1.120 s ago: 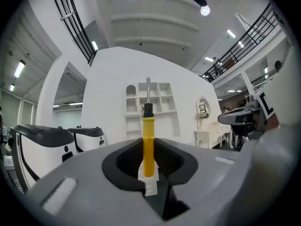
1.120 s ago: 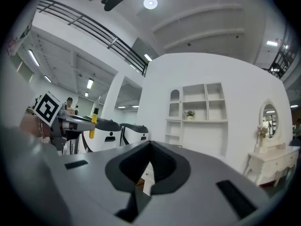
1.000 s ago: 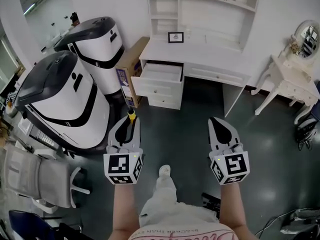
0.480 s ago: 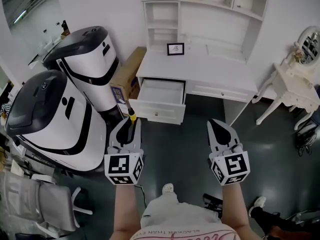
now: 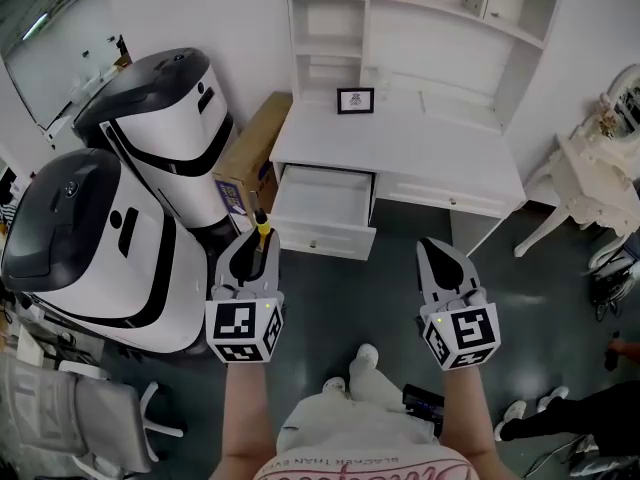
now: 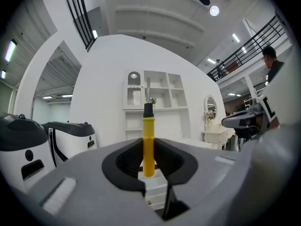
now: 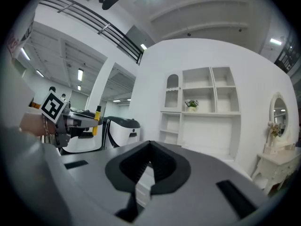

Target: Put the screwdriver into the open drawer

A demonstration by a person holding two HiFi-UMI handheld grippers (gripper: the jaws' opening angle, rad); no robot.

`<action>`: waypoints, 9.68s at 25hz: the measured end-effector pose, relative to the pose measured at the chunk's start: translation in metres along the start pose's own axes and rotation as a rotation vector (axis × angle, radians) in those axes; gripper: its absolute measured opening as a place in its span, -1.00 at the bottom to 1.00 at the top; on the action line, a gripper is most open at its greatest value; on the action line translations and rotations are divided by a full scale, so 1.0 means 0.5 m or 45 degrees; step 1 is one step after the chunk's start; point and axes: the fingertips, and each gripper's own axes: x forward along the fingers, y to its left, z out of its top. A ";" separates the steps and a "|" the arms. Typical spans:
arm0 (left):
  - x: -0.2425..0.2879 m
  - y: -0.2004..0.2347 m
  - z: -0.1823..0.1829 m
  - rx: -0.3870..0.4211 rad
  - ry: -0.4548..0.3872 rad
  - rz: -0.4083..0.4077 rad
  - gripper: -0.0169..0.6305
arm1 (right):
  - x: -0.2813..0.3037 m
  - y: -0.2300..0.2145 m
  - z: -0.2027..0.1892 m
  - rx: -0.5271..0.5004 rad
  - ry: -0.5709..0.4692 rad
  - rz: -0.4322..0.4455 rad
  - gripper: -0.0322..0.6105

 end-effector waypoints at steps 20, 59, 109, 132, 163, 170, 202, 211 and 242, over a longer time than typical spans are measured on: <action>0.418 0.027 -0.016 0.052 0.066 0.052 -0.73 | 0.357 -0.278 -0.057 0.064 -0.019 0.061 -0.89; 0.650 0.015 -0.530 -0.033 1.096 -0.288 -0.73 | 0.563 -0.312 -0.462 0.262 0.637 0.107 -0.89; 0.692 -0.053 -1.044 0.197 1.926 -0.615 -0.72 | 0.594 -0.288 -0.680 0.396 1.047 0.088 -0.89; 0.699 -0.040 -1.053 0.146 1.885 -0.581 0.17 | 0.610 -0.287 -0.686 0.418 1.051 0.095 -0.89; 0.727 -0.021 -0.795 0.081 1.568 -0.491 0.35 | 0.632 -0.322 -0.541 0.332 0.846 0.182 -0.89; 0.742 -0.007 -0.688 -0.054 1.374 -0.417 0.28 | 0.628 -0.325 -0.489 0.267 0.784 0.250 -0.89; 0.764 0.084 -0.167 0.049 0.373 -0.111 -0.92 | 0.650 -0.336 -0.079 -0.110 0.065 0.250 -0.89; 0.749 0.089 -0.006 0.153 0.075 -0.063 -0.92 | 0.639 -0.337 0.026 -0.068 -0.102 0.247 -0.89; 0.686 0.095 0.202 0.220 -0.232 0.032 -0.91 | 0.580 -0.403 0.157 -0.070 -0.234 0.089 -0.89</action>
